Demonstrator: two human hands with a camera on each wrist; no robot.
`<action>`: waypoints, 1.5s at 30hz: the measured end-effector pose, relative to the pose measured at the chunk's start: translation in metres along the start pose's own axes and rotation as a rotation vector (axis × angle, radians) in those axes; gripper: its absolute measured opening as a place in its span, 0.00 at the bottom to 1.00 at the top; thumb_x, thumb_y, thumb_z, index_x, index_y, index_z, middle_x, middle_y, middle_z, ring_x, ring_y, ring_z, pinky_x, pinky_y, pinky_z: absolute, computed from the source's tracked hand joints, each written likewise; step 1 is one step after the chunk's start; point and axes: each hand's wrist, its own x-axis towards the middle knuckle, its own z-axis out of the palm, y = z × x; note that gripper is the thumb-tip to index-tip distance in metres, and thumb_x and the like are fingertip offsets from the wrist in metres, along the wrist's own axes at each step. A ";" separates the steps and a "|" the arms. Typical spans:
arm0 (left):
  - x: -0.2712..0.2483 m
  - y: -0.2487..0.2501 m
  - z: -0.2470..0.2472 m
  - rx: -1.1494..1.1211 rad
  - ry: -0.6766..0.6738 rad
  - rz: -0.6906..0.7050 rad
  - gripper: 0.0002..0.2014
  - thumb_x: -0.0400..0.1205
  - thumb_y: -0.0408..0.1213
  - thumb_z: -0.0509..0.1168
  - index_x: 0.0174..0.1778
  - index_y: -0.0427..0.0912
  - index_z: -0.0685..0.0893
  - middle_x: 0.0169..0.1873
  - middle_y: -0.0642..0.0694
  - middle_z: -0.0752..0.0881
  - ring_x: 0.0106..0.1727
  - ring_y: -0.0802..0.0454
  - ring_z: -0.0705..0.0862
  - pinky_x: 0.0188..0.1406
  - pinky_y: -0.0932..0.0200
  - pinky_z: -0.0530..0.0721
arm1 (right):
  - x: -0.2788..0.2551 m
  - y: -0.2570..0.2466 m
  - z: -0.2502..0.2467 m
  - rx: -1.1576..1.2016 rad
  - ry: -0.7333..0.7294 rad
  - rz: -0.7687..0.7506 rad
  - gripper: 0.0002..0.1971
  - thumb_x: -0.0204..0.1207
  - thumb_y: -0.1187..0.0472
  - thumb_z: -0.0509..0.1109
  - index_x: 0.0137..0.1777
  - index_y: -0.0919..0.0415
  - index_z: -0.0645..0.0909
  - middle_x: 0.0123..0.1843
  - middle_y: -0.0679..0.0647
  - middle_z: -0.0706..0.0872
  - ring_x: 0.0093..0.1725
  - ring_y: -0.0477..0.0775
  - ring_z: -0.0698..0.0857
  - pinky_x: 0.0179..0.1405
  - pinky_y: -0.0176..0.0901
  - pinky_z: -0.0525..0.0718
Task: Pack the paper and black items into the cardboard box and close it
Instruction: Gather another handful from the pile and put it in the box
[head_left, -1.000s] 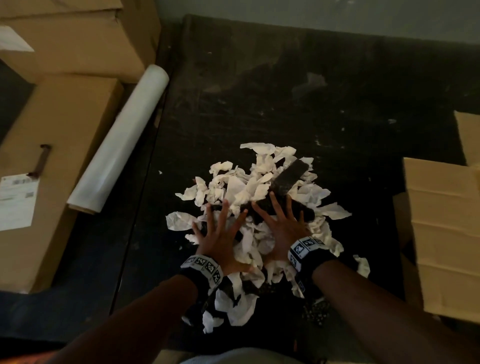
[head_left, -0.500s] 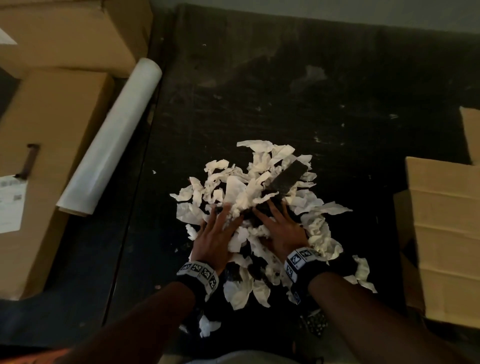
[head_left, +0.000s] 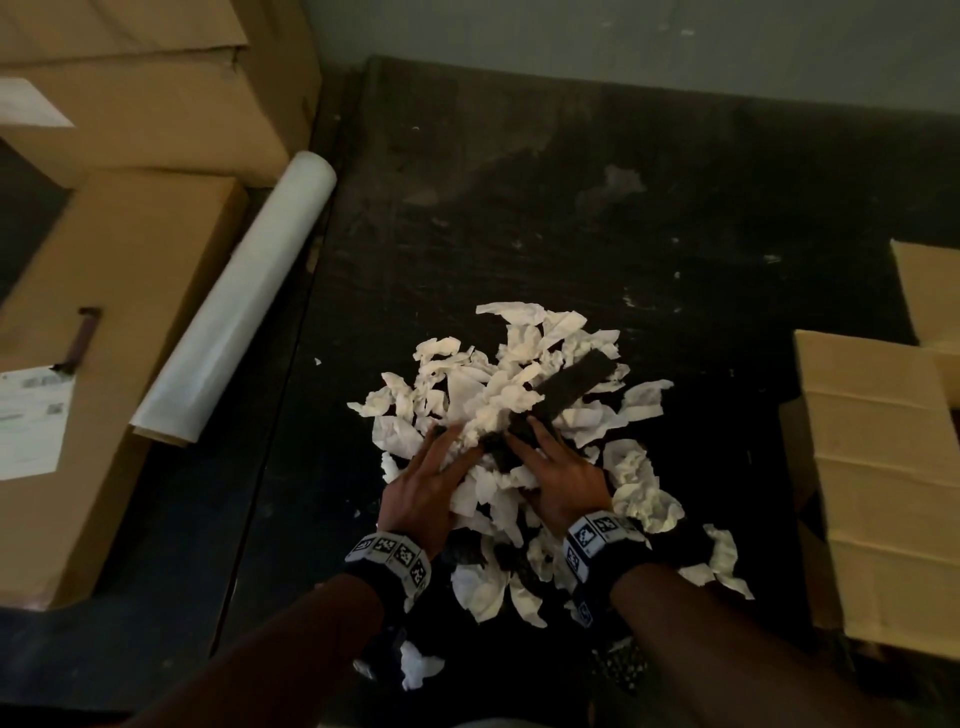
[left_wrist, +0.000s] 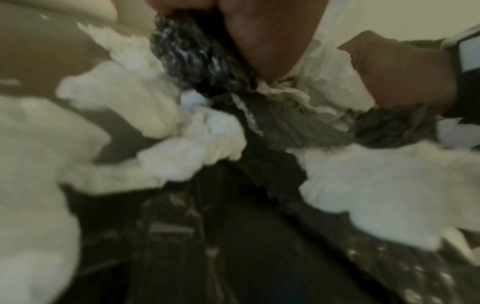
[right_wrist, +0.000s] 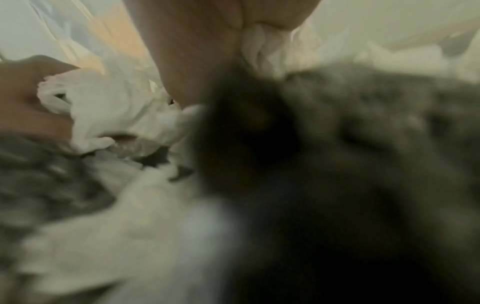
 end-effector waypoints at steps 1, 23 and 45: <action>-0.003 0.001 -0.002 -0.008 0.017 0.004 0.46 0.73 0.34 0.80 0.81 0.66 0.65 0.87 0.55 0.53 0.88 0.43 0.57 0.49 0.44 0.92 | -0.004 -0.003 -0.004 0.003 0.011 -0.002 0.40 0.79 0.50 0.72 0.86 0.36 0.55 0.90 0.49 0.49 0.87 0.56 0.58 0.66 0.60 0.84; -0.022 0.065 -0.160 -0.035 0.506 0.192 0.33 0.79 0.52 0.69 0.80 0.70 0.68 0.86 0.60 0.60 0.84 0.51 0.67 0.57 0.45 0.89 | -0.065 -0.065 -0.183 -0.027 0.505 -0.072 0.38 0.76 0.42 0.73 0.85 0.37 0.61 0.89 0.48 0.56 0.78 0.60 0.74 0.63 0.58 0.85; 0.060 0.430 -0.175 -0.018 0.522 0.451 0.33 0.82 0.42 0.70 0.81 0.67 0.68 0.86 0.58 0.59 0.84 0.47 0.65 0.66 0.37 0.84 | -0.244 0.203 -0.351 -0.091 0.791 0.195 0.38 0.75 0.48 0.76 0.83 0.35 0.64 0.87 0.47 0.62 0.66 0.61 0.86 0.57 0.57 0.87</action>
